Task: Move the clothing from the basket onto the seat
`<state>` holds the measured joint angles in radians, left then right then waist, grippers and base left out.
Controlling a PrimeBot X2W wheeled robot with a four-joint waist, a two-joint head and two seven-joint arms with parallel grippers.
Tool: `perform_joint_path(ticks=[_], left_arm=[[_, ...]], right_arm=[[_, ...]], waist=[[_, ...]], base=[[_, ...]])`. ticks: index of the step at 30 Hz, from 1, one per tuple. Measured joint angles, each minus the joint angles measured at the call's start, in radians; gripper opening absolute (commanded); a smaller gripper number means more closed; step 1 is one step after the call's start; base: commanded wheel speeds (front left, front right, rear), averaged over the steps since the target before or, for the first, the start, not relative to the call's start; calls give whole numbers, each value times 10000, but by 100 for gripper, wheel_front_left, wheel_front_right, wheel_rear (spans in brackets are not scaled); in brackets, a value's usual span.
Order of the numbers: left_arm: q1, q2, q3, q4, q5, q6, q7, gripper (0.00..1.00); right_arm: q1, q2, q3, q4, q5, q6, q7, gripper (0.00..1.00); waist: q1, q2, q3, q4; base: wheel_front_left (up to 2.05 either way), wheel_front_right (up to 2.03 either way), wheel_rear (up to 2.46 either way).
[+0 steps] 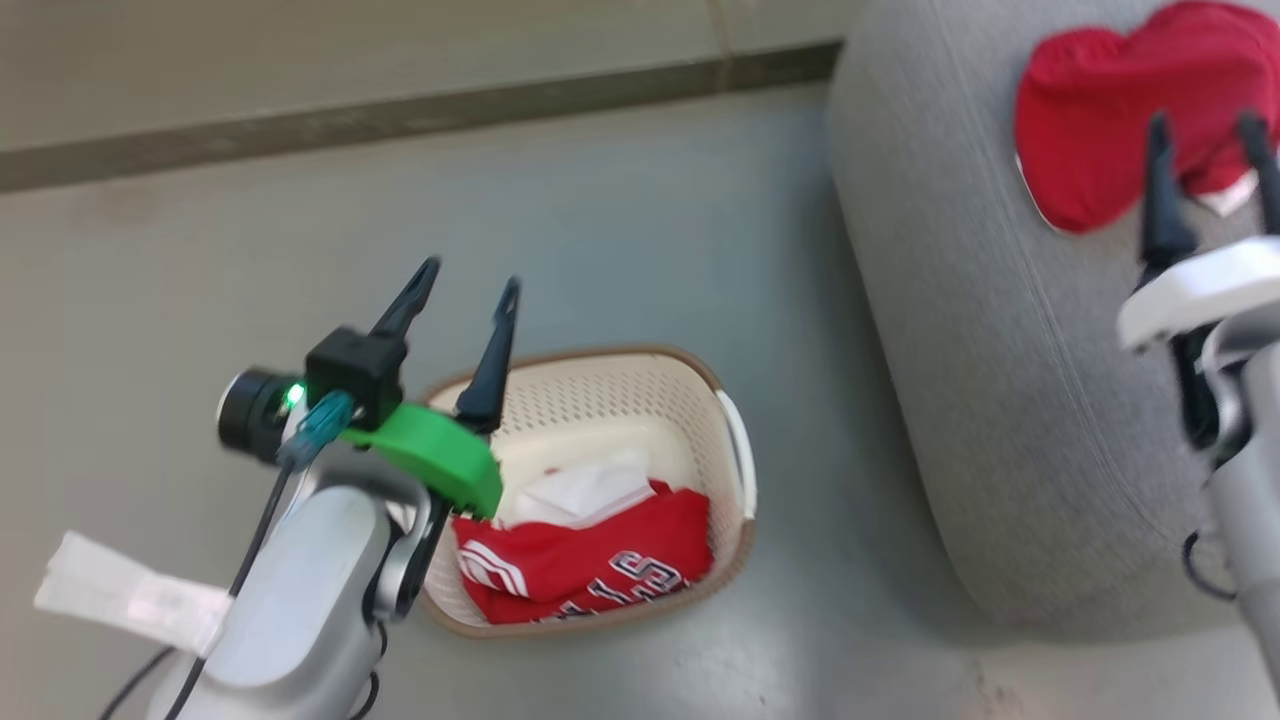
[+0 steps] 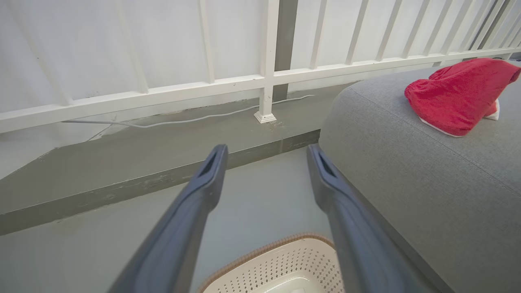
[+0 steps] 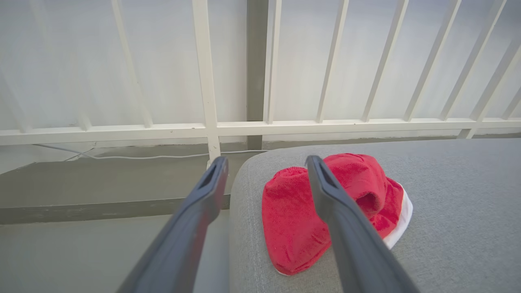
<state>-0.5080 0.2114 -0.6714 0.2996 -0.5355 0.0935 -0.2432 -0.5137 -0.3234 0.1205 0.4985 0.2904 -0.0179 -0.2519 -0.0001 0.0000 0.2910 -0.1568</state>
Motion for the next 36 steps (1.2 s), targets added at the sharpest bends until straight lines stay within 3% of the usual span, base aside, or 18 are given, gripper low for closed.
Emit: perform_joint_path(ticks=[15, 21, 36], left_arm=[[1961, 441, 1260, 382, -259, 140, -58, 100], [2758, 585, 1789, 151, -265, 226, -58, 100], [4435, 719, 3256, -895, 50, 303, -82, 100]], right_arm=[[1959, 790, 562, -577, -75, -25, 0, 100], [2820, 993, 639, -945, -75, -257, 0, 100], [4651, 1450, 619, -2270, 4, -644, 0, 100]], waist=[[0, 0, -1932, 1304], [0, 0, -2571, 1660], [0, 0, -3231, 1828]], base=[[0, 0, 0], [0, 0, 0], [0, 0, 0]])
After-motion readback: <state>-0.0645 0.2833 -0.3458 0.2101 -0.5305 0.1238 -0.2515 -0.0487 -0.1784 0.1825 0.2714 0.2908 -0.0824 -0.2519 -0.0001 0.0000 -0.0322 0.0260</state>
